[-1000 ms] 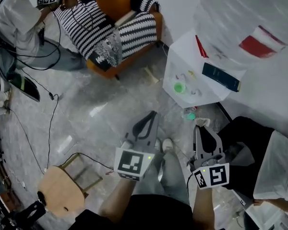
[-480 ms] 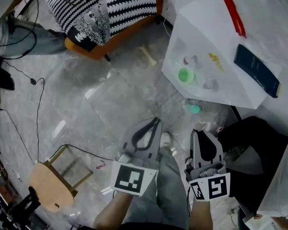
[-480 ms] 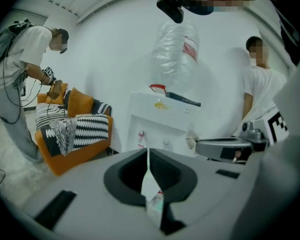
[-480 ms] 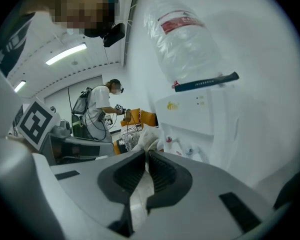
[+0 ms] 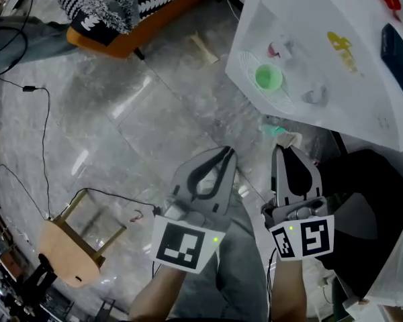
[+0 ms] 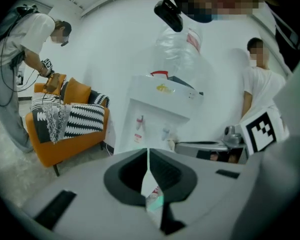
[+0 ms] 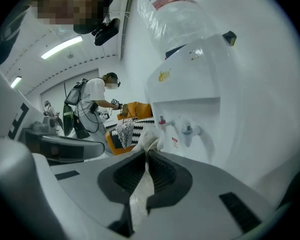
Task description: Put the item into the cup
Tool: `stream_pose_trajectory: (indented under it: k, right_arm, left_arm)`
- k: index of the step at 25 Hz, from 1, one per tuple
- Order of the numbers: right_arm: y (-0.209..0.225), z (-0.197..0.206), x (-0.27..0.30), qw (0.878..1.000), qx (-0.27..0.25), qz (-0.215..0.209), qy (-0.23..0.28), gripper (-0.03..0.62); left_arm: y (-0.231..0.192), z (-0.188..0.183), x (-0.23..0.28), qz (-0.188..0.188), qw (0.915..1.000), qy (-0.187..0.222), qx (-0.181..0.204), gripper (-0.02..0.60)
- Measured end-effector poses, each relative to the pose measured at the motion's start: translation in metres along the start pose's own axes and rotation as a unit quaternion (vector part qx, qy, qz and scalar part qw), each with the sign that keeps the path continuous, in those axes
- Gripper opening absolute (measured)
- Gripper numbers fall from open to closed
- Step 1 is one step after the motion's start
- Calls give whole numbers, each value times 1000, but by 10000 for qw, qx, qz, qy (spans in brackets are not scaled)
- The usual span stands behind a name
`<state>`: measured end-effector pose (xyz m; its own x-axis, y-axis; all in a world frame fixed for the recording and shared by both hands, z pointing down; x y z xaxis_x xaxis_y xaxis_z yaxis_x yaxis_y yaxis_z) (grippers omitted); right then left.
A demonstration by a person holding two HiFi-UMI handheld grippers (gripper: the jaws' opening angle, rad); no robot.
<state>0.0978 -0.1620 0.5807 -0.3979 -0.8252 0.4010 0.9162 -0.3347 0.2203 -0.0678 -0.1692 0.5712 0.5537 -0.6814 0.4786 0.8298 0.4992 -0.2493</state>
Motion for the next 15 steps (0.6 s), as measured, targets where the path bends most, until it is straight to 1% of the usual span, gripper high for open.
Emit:
stream_pose_trajectory:
  k: [2, 7, 10, 15]
  right_arm:
    - [5, 3, 14, 9999, -39, 64, -103, 29]
    - [17, 25, 55, 9982, -375, 235, -400, 29]
    - [30, 39, 75, 9976, -250, 461, -457, 29]
    - [45, 48, 101, 9961, -71, 789, -392, 29]
  left_arm:
    - [-1, 3, 5, 71, 10000, 12, -2, 14]
    - [-7, 10, 7, 11, 9998, -70, -176, 14]
    - [-10, 13, 6, -11, 9995, -85, -309, 14]
    - [-13, 17, 9, 92, 9997, -175, -171, 14]
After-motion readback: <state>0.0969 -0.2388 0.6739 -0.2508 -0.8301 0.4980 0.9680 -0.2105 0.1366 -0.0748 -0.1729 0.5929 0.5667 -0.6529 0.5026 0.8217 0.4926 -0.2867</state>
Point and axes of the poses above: the fingertips, and each gripper's own axes: x forward along the fingers, y to its right, z out of its underside, the point moved 8 cm from there along -x, backward along the fingers, and after that the axes turned 3 degrees about -z, right-handed, at the moved point
